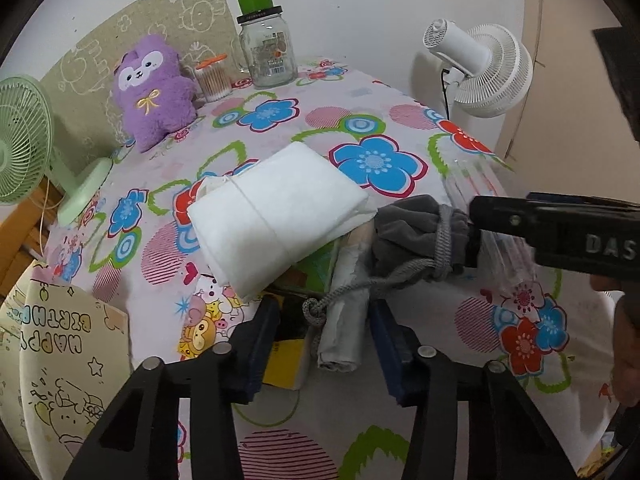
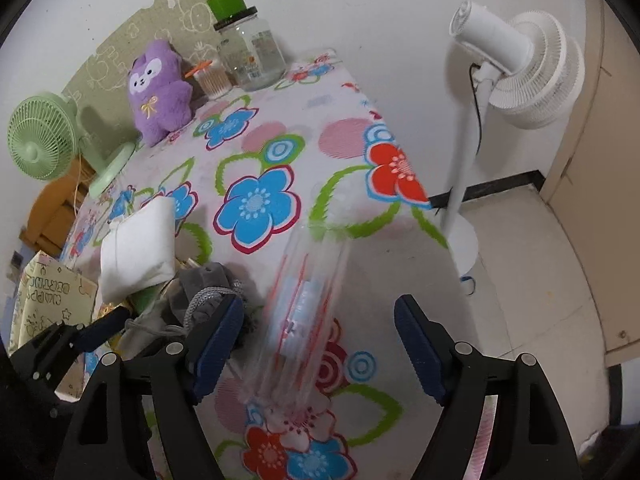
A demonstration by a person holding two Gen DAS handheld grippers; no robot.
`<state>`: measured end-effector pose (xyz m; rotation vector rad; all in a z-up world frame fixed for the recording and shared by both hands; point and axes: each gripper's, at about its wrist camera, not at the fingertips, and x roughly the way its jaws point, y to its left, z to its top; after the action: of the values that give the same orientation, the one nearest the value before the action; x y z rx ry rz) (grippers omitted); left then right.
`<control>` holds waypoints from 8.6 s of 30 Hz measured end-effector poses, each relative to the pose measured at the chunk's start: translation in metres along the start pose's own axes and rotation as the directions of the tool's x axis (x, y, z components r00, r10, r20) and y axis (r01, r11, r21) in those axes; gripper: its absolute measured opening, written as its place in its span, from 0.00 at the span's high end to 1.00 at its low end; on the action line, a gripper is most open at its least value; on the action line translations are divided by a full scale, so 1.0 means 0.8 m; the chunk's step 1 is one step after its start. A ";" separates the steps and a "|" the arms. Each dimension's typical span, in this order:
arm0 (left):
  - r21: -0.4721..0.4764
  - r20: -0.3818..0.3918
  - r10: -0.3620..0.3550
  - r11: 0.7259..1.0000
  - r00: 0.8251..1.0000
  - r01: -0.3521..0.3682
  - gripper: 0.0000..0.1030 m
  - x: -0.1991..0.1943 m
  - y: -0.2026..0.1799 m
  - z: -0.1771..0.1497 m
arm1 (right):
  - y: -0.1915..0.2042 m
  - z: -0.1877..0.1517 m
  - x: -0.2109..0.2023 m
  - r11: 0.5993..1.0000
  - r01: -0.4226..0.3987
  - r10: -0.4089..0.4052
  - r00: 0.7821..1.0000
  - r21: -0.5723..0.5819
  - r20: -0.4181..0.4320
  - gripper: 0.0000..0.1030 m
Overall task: Organize soft objects
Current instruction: 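Grasp the rolled grey cloth with the left tool while the right tool grasps the clear tube, then lift and carry the rolled cloth and clear tube toward the cardboard box with both tools, then lower both items into the box and open both tools, then move both tools back toward the remaining cloth items on the table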
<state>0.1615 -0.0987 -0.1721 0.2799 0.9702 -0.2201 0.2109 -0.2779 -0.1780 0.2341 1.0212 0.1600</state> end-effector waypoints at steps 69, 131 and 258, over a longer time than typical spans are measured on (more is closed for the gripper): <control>0.025 -0.066 -0.094 0.995 0.993 0.096 0.28 -0.006 0.006 -0.020 | 0.017 -0.003 -0.009 0.999 0.046 -0.045 0.998 -0.024 0.045 0.65; -0.359 0.238 0.076 0.933 0.968 0.015 0.78 -0.219 0.217 -0.097 | 0.250 -0.006 -0.117 0.936 -0.114 0.174 0.972 -0.334 0.156 0.65; -0.389 0.048 -0.016 0.921 0.999 0.033 0.00 -0.072 0.065 -0.051 | 0.086 -0.004 -0.058 0.971 -0.048 0.070 0.994 -0.233 0.088 0.17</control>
<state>0.1139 -0.0330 -0.1386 -0.1034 0.9522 -0.0514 0.1822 -0.2222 -0.1228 0.0594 0.8923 0.3167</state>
